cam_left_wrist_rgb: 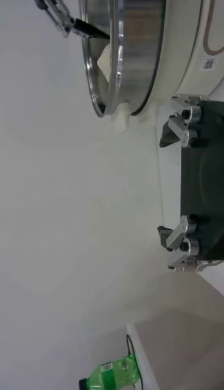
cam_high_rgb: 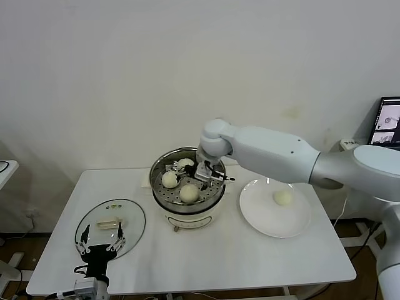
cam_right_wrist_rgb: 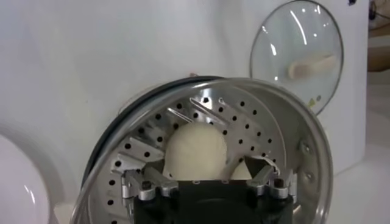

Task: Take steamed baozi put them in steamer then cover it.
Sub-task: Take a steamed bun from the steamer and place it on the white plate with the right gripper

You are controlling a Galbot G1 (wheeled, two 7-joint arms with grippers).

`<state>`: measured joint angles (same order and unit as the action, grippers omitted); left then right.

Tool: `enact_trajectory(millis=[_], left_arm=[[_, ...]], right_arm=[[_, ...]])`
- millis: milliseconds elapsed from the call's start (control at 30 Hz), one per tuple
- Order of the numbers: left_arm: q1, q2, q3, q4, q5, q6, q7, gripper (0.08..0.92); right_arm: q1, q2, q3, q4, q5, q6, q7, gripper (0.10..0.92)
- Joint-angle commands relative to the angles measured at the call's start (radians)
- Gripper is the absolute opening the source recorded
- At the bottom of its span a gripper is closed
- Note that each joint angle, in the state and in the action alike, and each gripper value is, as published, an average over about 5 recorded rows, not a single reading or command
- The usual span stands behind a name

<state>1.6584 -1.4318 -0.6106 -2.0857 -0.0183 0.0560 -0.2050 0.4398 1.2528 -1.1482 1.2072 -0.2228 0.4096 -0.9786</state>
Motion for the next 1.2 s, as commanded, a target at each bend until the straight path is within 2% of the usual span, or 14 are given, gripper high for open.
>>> enact_trajectory(millis=[33, 200, 367, 467, 600, 733, 867, 1200], left_arm=[[0.0, 0.01, 0.0, -0.003, -0.003, 0.0, 0.001, 0.823], [0.002, 0.034, -0.001, -0.001, -0.013, 0.0, 0.003, 0.823], [-0.001, 0.054, 0.006, 0.0, -0.019, 0.0, 0.005, 0.823], [-0.006, 0.06, 0.016, -0.001, -0.017, 0.001, 0.005, 0.823], [-0.014, 0.068, 0.026, 0.0, -0.015, 0.002, 0.006, 0.823], [-0.022, 0.069, 0.037, 0.003, -0.012, 0.002, 0.007, 0.823], [-0.02, 0.07, 0.042, 0.003, -0.005, -0.001, 0.009, 0.823], [-0.01, 0.06, 0.036, 0.009, 0.008, -0.008, 0.009, 0.823]], right_arm=[[0.059, -0.007, 0.06, -0.091, 0.019, -0.02, -0.006, 0.823], [0.118, -0.058, 0.072, -0.184, 0.035, -0.079, -0.039, 0.823], [0.163, -0.159, -0.005, -0.255, 0.137, -0.171, -0.082, 0.823], [0.17, -0.25, -0.066, -0.22, 0.187, -0.222, -0.093, 0.823], [0.153, -0.39, -0.122, -0.1, 0.228, -0.29, -0.094, 0.823], [0.073, -0.508, -0.103, -0.024, 0.211, -0.33, -0.085, 0.823], [-0.063, -0.583, 0.003, -0.031, 0.164, -0.346, -0.071, 0.823], [-0.276, -0.555, 0.225, -0.149, 0.034, -0.369, -0.041, 0.823]])
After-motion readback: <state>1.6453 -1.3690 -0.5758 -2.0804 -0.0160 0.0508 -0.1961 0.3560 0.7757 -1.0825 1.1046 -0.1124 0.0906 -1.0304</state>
